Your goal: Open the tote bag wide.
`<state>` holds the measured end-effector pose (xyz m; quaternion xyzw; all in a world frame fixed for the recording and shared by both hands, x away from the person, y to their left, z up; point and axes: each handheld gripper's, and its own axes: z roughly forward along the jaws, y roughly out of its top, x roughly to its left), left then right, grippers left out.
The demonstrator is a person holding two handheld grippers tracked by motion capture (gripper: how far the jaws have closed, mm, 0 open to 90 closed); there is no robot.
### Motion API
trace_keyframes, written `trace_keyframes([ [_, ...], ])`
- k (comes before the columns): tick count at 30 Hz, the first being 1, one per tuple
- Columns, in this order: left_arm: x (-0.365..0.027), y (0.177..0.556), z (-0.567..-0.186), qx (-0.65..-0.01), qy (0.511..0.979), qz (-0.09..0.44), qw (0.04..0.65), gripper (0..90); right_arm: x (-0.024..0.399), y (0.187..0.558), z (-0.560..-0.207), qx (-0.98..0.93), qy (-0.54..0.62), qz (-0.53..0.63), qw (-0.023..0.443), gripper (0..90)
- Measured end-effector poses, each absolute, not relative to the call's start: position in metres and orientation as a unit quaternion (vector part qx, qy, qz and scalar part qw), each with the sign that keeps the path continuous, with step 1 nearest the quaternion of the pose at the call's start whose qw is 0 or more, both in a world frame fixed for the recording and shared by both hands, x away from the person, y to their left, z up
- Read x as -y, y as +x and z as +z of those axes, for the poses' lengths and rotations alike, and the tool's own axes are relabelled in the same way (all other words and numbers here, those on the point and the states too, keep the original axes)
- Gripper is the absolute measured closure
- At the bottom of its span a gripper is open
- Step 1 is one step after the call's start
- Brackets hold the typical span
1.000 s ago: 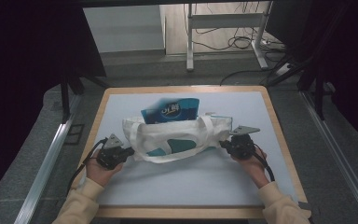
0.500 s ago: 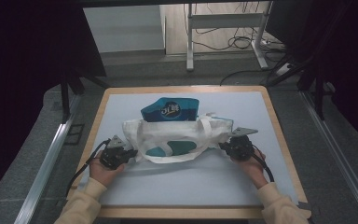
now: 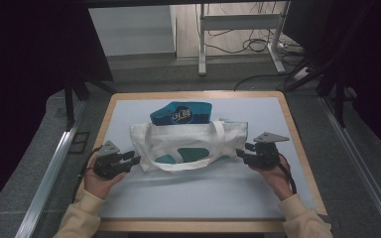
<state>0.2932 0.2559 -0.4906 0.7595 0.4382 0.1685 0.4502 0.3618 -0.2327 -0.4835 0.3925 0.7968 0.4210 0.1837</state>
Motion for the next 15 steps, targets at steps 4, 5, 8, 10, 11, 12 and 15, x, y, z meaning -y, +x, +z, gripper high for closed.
trace_keyframes([
  [4, -0.265, 0.283, -0.46, -0.437, 0.731, 0.198, 0.486, 66.6, 0.241, 0.353, -0.456, -0.774, 0.393, 0.449, 0.21, 49.4],
  [5, -0.265, 0.283, -0.46, -0.437, 0.731, 0.198, 0.486, 70.2, 0.241, 0.353, -0.456, -0.774, 0.393, 0.449, 0.21, 49.4],
  [8, -0.267, 0.292, -0.435, -0.438, 0.717, 0.205, 0.502, 83.4, 0.244, 0.358, -0.431, -0.761, 0.393, 0.466, 0.224, 64.7],
  [10, -0.266, 0.297, -0.429, -0.435, 0.718, 0.205, 0.503, 85.7, 0.242, 0.362, -0.425, -0.761, 0.389, 0.469, 0.223, 69.4],
  [11, -0.264, 0.303, -0.424, -0.433, 0.72, 0.202, 0.503, 88.0, 0.24, 0.366, -0.42, -0.763, 0.384, 0.47, 0.22, 74.3],
  [12, -0.262, 0.31, -0.419, -0.433, 0.722, 0.198, 0.502, 89.6, 0.236, 0.371, -0.415, -0.765, 0.379, 0.472, 0.219, 78.3],
  [15, -0.255, 0.33, -0.406, -0.432, 0.727, 0.196, 0.497, 90.0, 0.222, 0.387, -0.401, -0.772, 0.366, 0.475, 0.209, 87.2],
])
